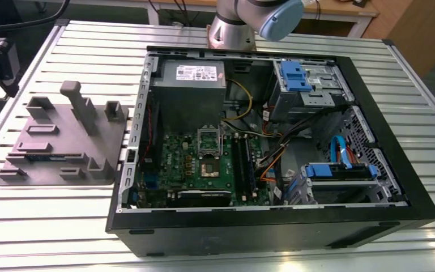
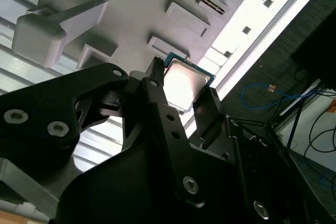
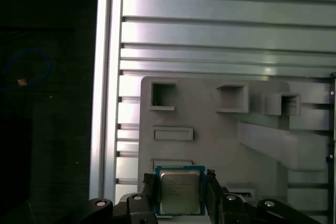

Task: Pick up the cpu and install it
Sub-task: 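Pick up the cpu and move it towards the insertion slot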

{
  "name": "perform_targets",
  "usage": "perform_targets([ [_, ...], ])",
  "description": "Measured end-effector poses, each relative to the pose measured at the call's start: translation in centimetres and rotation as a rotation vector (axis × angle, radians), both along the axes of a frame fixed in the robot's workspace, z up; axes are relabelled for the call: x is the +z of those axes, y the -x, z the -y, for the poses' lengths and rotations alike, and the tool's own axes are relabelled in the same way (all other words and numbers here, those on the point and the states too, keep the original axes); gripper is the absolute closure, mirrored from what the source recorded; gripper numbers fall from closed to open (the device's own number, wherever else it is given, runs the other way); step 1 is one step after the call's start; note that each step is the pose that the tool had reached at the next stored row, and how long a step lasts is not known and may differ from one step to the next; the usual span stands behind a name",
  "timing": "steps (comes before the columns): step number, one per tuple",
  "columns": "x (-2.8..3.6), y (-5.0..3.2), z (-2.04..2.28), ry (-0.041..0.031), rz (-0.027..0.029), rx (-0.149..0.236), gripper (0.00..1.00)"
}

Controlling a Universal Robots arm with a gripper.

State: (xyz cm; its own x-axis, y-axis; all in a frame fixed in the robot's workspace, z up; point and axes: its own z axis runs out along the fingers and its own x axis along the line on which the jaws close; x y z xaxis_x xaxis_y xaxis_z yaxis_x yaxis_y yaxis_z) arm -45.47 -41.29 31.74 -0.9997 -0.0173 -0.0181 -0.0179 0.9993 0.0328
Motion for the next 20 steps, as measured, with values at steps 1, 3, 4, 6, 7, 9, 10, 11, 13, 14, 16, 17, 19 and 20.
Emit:
perform_targets([
  [1,0.12,0.0,0.0,0.0,0.0,0.0,0.53],
  [3,0.4,0.0,0.0,0.0,0.0,0.0,0.53],
  [4,0.54,0.0,0.0,0.0001,0.0001,0.0,0.53],
  [6,0.86,0.0,0.0,0.0002,0.0,0.0,0.53],
  [7,0.99,-0.01,0.0,0.0002,0.0,0.0,0.53],
  [9,1.26,0.0,-0.01,0.0002,0.0001,0.0,0.53],
  [10,1.4,0.0,-0.01,0.0003,0.0,0.0,0.53],
  [11,1.53,0.0,-0.01,0.0002,0.0,0.0,0.53],
  [13,2.22,0.0,-0.01,0.0002,0.0,0.0,0.53],
  [14,2.34,0.0,-0.01,0.0002,0.0,0.0,0.53],
  [16,2.61,0.0,-0.01,0.0002,0.0,0.0,0.53],
  [17,2.75,0.0,-0.02,0.0002,0.0,0.0,0.53],
  [19,3.06,0.0,-0.02,0.0002,0.0,0.0,0.53],
  [20,3.27,0.0,-0.02,0.0004,0.0001,0.0,0.53],
])
